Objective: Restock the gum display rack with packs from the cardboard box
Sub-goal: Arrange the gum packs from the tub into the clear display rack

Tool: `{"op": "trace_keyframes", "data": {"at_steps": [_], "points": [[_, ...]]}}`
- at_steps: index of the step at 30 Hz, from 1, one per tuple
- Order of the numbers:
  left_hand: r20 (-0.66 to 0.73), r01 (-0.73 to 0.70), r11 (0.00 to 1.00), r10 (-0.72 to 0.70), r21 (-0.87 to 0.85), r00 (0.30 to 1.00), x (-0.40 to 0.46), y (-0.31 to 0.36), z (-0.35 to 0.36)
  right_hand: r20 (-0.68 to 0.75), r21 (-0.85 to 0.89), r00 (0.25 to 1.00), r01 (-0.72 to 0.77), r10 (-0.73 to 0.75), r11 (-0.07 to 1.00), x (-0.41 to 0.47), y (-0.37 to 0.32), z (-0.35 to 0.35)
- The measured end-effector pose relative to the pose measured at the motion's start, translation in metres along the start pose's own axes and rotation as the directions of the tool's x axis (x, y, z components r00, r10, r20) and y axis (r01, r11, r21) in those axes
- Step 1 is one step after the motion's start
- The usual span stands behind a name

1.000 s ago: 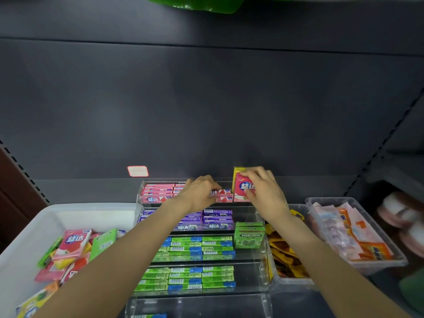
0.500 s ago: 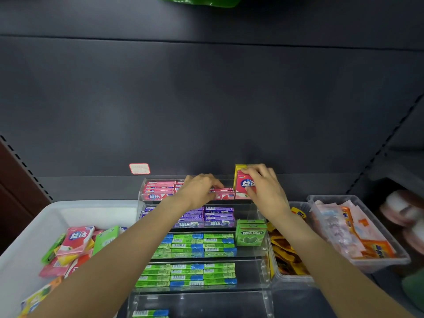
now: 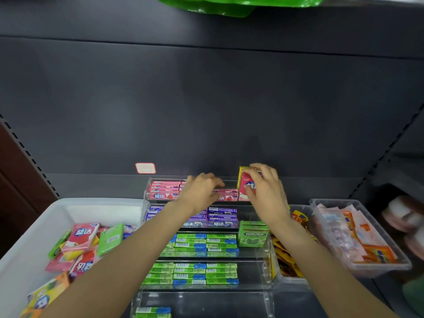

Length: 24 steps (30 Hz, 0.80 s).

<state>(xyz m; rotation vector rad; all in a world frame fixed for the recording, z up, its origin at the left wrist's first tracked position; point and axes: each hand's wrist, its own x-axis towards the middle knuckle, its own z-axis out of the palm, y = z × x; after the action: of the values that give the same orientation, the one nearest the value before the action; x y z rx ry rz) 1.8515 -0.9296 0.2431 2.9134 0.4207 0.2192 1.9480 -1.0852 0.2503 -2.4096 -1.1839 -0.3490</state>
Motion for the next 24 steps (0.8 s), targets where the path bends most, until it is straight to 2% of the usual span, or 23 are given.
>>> {"op": "trace_keyframes", "data": {"at_steps": [3,8,14,19,24], "points": [[-0.100,0.030,0.997,-0.036,-0.066,0.994,-0.022,-0.010,-0.009,-0.039,0.122,0.998,0.052,-0.048,0.991,-0.008,-0.024,0.002],[-0.248,0.110,0.968,-0.166,-0.225,0.954,-0.089,-0.056,-0.019,0.147,0.390,0.984,0.036,-0.101,0.920,-0.016,-0.088,0.029],[-0.220,0.369,0.886,-0.434,-0.282,0.874,-0.201,-0.152,-0.024,0.299,0.526,0.931,0.021,-0.208,0.850,-0.038,-0.191,0.081],[-0.161,0.556,0.802,-0.592,-0.219,0.790,-0.286,-0.233,-0.028,0.402,0.500,0.884,0.009,-0.241,0.866,-0.061,-0.278,0.129],[0.028,0.593,0.768,-0.606,-0.241,0.795,-0.349,-0.300,-0.020,0.552,0.403,0.805,-0.029,-0.218,0.915,-0.096,-0.340,0.182]]}}
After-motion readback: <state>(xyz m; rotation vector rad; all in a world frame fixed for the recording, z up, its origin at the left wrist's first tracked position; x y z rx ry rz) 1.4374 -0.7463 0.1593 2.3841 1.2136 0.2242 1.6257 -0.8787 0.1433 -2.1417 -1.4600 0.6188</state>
